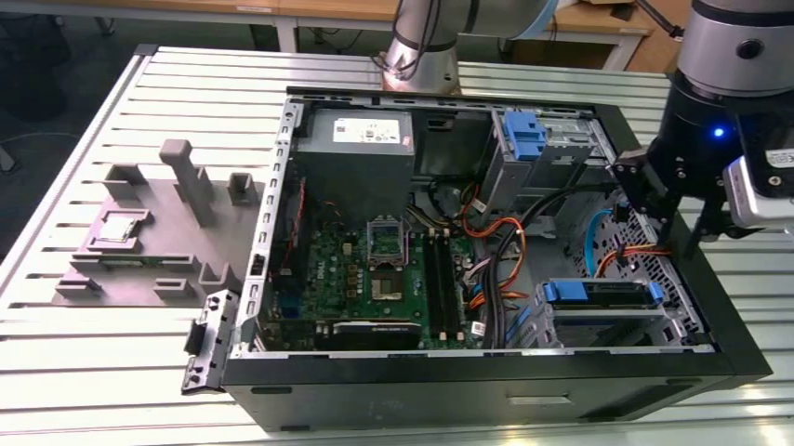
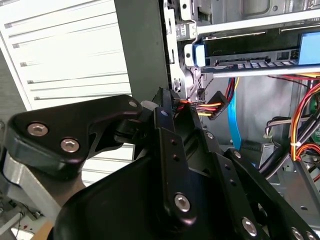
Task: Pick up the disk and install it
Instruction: 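Insert the first disk wire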
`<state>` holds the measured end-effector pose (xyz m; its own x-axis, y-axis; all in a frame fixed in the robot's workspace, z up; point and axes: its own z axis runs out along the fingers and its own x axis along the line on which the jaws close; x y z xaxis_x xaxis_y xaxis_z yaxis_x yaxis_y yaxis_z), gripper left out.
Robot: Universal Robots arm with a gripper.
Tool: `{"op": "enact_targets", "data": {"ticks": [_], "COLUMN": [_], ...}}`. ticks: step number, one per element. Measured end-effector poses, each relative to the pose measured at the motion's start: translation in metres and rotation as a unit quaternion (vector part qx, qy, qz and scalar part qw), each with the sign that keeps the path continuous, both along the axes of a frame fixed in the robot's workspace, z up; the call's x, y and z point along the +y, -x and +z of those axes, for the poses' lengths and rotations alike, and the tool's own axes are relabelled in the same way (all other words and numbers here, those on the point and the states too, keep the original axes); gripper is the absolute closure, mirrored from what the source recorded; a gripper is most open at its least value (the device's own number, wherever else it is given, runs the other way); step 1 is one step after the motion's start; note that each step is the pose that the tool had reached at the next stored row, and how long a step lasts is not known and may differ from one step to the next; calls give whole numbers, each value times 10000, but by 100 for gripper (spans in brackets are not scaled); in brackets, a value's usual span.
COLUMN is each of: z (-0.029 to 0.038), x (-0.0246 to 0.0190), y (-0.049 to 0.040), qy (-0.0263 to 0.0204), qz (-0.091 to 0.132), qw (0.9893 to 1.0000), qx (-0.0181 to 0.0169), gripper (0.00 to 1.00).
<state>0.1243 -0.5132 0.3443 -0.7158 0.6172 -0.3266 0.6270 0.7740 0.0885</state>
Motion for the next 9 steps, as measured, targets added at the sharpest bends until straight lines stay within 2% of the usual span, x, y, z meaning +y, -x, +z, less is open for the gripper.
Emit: {"op": "enact_targets", "data": {"ticks": [9], "z": [-18], "x": [1], "y": [4], "qy": [8], "qz": [26], "qw": [10000], "qx": [-8], "gripper": [70]}}
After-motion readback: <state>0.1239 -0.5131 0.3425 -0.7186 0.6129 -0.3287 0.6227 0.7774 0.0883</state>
